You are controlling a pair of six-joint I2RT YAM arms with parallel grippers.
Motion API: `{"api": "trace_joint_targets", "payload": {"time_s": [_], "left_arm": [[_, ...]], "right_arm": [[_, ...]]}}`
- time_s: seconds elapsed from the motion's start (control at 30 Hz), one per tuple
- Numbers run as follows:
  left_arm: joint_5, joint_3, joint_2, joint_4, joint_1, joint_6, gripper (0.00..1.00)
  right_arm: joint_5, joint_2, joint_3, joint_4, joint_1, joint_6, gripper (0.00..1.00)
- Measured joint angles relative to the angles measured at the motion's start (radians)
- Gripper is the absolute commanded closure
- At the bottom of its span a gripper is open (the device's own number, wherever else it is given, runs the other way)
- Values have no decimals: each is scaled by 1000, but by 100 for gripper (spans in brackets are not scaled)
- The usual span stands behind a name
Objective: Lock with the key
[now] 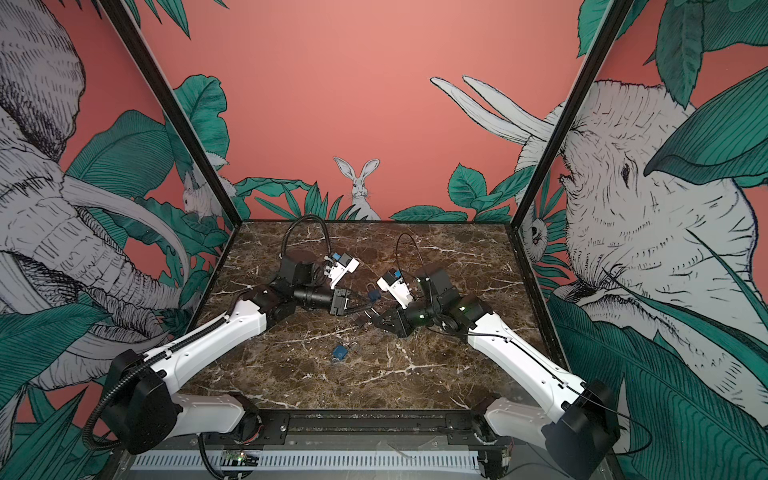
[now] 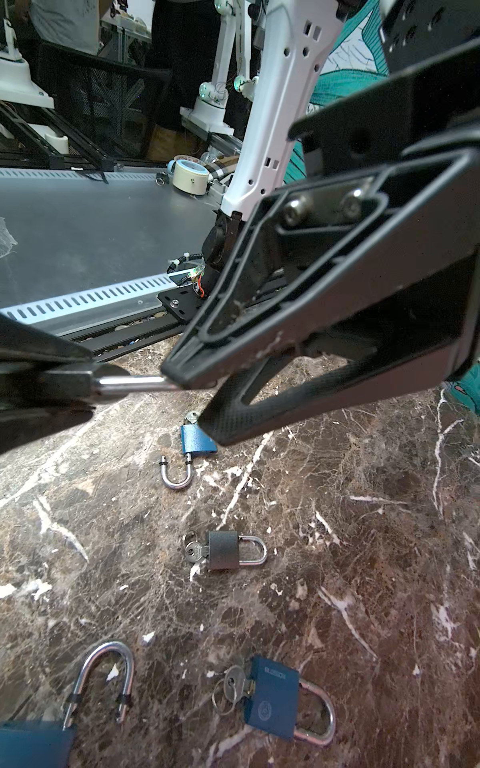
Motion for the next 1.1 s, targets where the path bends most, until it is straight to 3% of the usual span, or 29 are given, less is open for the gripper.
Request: {"api": "trace_joint_targets", "payload": {"time_s": [0.57,0.73,1.1], "left_arm": [[16,-5,0,0,0,1,86],[37,-5,0,10,1,3,100],[77,-6,-1,27,5,0,100]], "right_arm": [[-17,0,0,0,-13,11,100],[-32,1,0,-3,-17,23,100],[-105,-11,-3,12,-25,120,100]]}}
